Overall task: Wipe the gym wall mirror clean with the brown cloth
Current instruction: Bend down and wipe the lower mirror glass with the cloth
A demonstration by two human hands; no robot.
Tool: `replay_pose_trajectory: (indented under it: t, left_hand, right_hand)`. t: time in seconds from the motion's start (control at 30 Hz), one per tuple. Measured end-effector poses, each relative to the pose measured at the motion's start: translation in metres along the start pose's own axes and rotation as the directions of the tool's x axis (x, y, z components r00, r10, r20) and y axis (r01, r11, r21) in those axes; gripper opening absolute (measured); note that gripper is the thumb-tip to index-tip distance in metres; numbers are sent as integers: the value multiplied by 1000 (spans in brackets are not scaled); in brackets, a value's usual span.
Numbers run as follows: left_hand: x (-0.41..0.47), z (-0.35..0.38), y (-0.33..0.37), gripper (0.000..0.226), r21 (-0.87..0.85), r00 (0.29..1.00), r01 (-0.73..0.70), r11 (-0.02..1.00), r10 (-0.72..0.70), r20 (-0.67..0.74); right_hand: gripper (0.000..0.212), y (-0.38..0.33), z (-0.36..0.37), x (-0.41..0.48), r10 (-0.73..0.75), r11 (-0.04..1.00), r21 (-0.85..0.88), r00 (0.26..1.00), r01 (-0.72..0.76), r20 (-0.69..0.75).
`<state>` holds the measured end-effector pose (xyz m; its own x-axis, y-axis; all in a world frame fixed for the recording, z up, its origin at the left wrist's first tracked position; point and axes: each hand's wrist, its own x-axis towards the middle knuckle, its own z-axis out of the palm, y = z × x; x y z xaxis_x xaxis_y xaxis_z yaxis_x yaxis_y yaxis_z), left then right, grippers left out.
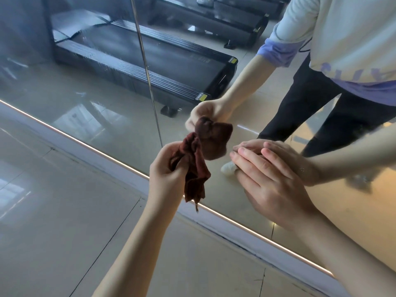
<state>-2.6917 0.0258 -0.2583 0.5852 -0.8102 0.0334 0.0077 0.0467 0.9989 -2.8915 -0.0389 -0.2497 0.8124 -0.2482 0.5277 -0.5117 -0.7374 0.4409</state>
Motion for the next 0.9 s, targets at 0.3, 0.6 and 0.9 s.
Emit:
replay_pose_trajectory:
  t: [0.3, 0.6, 0.9]
  left_hand:
    - [25, -5, 14, 26, 26, 999, -30, 999, 31, -40]
    - [20, 12, 6, 43, 259, 919, 145, 955, -33, -393]
    - [-20, 30, 2, 11, -148, 983, 146, 978, -160, -90]
  right_hand:
    - [25, 1, 1, -1, -13, 1000, -14, 1000, 13, 1]
    - [30, 0, 3, -2, -12, 1000, -16, 1000, 12, 5]
    - [29, 1, 3, -3, -17, 1000, -24, 1000, 17, 6]
